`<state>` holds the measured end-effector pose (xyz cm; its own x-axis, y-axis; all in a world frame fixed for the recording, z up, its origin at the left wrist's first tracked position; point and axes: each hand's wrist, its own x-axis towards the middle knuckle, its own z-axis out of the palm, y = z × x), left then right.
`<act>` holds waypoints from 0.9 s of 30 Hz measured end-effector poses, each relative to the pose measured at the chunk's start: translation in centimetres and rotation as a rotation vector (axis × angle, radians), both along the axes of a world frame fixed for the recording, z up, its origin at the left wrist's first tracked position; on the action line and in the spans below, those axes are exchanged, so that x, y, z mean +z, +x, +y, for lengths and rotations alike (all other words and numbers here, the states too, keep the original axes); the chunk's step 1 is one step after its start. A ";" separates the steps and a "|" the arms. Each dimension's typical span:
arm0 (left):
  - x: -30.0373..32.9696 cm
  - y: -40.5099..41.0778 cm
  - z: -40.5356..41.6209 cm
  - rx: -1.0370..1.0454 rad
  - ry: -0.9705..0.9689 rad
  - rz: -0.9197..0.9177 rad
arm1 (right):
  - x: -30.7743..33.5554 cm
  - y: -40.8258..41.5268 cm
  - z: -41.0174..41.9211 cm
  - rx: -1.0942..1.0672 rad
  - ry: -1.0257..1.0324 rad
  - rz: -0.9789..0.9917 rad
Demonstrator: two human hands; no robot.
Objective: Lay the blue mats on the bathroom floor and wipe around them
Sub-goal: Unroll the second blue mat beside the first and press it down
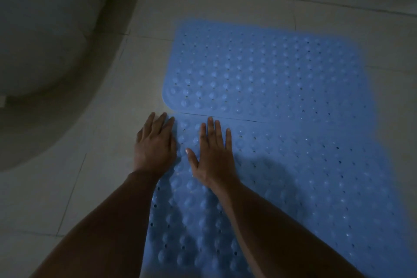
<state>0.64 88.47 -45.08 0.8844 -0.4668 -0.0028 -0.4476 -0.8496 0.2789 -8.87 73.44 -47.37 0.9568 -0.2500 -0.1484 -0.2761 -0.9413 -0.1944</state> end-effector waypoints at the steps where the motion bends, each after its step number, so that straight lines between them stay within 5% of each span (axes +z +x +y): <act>1: -0.2 -0.1 0.0 0.001 0.002 -0.015 | 0.0 -0.1 0.0 0.000 0.000 -0.001; 14: -0.4 0.9 -0.5 0.025 0.005 -0.096 | 0.3 0.2 -0.2 -0.005 0.053 0.040; 22: 3.0 0.0 -0.7 0.015 0.073 -0.063 | 7.1 5.4 -3.4 -0.045 0.352 0.454; 27: 3.8 -1.5 -3.7 -0.029 0.061 -0.045 | 12.3 6.3 -9.4 -0.171 0.381 0.204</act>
<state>-0.83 84.80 -41.25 0.8701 -0.4928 0.0074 -0.4835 -0.8508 0.2059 -2.54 64.02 -35.03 0.8484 -0.2928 -0.4411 -0.4897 -0.7506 -0.4436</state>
